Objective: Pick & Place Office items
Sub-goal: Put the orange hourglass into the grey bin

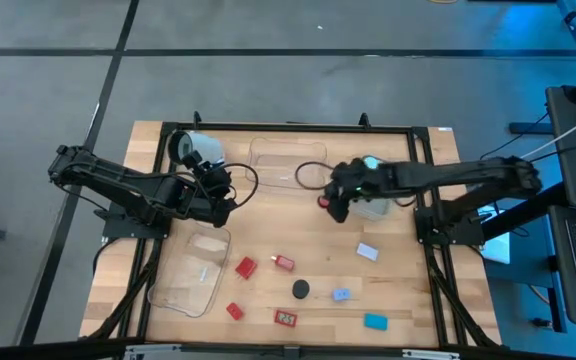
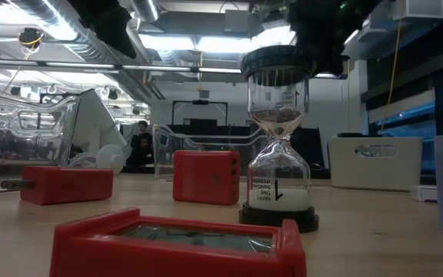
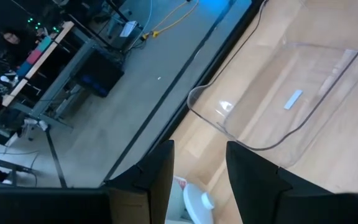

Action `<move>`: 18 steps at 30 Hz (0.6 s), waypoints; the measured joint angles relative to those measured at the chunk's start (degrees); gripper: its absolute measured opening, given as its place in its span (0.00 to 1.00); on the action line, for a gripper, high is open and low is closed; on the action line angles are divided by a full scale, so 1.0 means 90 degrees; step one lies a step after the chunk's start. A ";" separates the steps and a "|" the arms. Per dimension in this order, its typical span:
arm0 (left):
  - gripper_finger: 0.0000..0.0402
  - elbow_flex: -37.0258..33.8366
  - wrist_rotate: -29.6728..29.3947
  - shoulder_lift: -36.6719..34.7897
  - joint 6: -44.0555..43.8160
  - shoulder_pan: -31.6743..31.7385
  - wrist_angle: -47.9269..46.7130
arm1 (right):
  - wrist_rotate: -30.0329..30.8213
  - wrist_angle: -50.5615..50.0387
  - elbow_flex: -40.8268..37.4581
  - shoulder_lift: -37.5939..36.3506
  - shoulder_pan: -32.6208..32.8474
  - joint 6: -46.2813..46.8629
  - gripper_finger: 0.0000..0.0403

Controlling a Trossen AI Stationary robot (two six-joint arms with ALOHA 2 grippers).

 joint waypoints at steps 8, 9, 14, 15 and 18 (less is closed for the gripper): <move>0.36 0.0000 -0.0014 0.0000 0.0000 0.0000 -0.0001 | 0.0798 -0.2169 0.0000 -0.1000 0.0023 0.1259 0.53; 0.36 0.0000 -0.0025 0.0000 0.0000 0.0000 -0.0001 | 0.0887 -0.2440 0.0000 -0.1046 0.0049 0.1462 0.53; 0.36 0.0000 -0.0277 0.0002 0.0000 0.0000 -0.0002 | 0.1163 -0.3326 -0.0011 -0.1089 0.0247 0.2104 0.53; 0.36 0.0000 -0.0335 0.0002 0.0000 0.0000 -0.0003 | 0.1243 -0.3374 -0.0058 -0.1089 0.0276 0.2186 0.53; 0.36 0.0000 -0.0379 0.0002 0.0000 0.0000 -0.0004 | 0.1270 -0.3399 -0.0333 -0.1085 0.0306 0.2283 0.53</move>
